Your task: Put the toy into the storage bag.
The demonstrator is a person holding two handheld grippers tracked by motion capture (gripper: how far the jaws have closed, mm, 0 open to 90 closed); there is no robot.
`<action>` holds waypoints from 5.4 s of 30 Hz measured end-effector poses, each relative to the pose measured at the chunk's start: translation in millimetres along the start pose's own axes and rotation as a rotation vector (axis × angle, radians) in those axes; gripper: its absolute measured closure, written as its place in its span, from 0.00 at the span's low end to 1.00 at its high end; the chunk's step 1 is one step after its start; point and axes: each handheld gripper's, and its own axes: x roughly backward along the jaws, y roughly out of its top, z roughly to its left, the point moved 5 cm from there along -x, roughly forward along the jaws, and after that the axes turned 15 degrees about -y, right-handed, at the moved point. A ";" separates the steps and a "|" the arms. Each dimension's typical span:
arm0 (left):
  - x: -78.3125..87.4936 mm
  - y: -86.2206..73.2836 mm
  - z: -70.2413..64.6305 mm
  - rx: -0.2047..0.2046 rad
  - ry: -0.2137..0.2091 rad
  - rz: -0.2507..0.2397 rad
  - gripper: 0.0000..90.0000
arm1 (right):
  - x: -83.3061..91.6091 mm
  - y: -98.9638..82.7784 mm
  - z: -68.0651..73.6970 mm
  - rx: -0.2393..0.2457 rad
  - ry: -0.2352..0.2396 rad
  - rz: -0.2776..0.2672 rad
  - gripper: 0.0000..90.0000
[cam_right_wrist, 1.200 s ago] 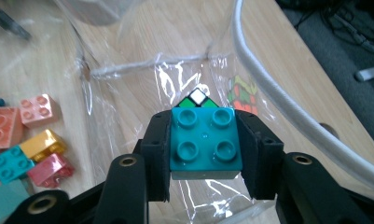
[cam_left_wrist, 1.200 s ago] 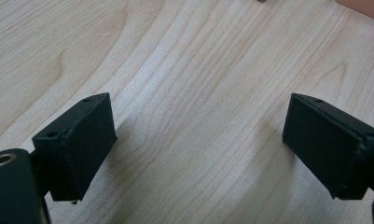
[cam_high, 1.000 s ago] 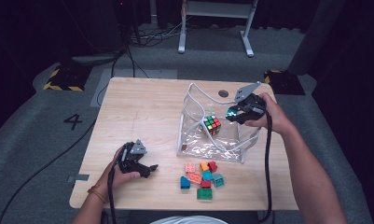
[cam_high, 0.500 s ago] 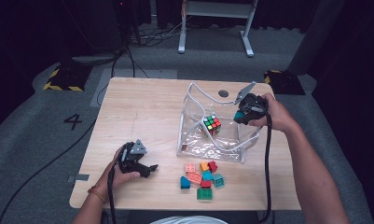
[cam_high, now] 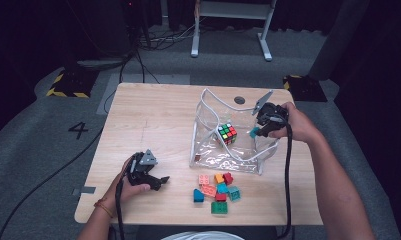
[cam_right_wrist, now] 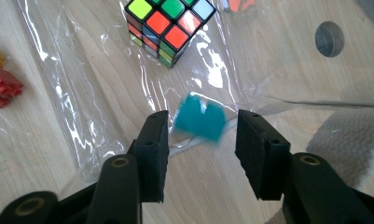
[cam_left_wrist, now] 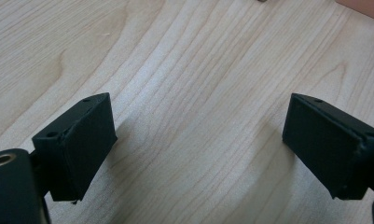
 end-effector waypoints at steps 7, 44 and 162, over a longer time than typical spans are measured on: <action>0.0 0.0 0.0 0.000 0.000 0.000 0.11 | 7.3 -2.0 2.3 -0.052 0.016 -0.075 0.55; -0.1 0.0 -0.1 0.000 -0.001 -0.001 0.11 | 92.2 -106.6 31.1 -0.423 -0.149 -0.568 0.32; 0.0 0.0 0.0 0.001 0.001 0.000 0.11 | 21.7 -148.6 102.4 -0.505 -0.050 -0.461 0.46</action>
